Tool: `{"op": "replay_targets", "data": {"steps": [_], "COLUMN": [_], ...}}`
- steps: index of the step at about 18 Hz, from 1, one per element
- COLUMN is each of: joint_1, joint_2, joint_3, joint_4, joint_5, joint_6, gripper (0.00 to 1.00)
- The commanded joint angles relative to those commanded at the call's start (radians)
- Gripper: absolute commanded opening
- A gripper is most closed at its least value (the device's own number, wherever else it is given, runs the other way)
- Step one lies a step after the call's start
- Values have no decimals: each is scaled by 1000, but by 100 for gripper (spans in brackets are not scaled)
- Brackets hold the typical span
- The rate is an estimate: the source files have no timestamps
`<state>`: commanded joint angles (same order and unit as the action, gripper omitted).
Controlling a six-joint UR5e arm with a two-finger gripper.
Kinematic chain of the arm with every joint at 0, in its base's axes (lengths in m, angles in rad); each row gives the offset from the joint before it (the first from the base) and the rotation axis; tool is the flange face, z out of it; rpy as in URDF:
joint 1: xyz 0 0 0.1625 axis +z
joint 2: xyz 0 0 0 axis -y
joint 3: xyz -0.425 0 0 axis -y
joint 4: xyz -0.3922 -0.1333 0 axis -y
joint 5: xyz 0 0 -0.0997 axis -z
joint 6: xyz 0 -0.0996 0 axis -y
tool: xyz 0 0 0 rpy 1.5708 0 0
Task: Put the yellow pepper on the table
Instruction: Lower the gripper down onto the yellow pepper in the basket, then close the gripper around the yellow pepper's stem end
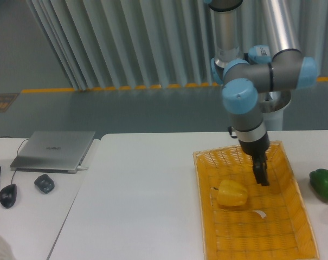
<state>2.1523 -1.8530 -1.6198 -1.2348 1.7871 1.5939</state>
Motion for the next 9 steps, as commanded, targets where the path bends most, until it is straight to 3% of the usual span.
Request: {"op": "replay_targets", "data": {"steps": [6,9], "joint_1": [-89,-91], "joint_2": [-64,-77], "joint_3": [0,1], "joint_4": [11,11], "joint_5": [0,-2], "joint_6": [-113,-121], "gripper": [100,100]}}
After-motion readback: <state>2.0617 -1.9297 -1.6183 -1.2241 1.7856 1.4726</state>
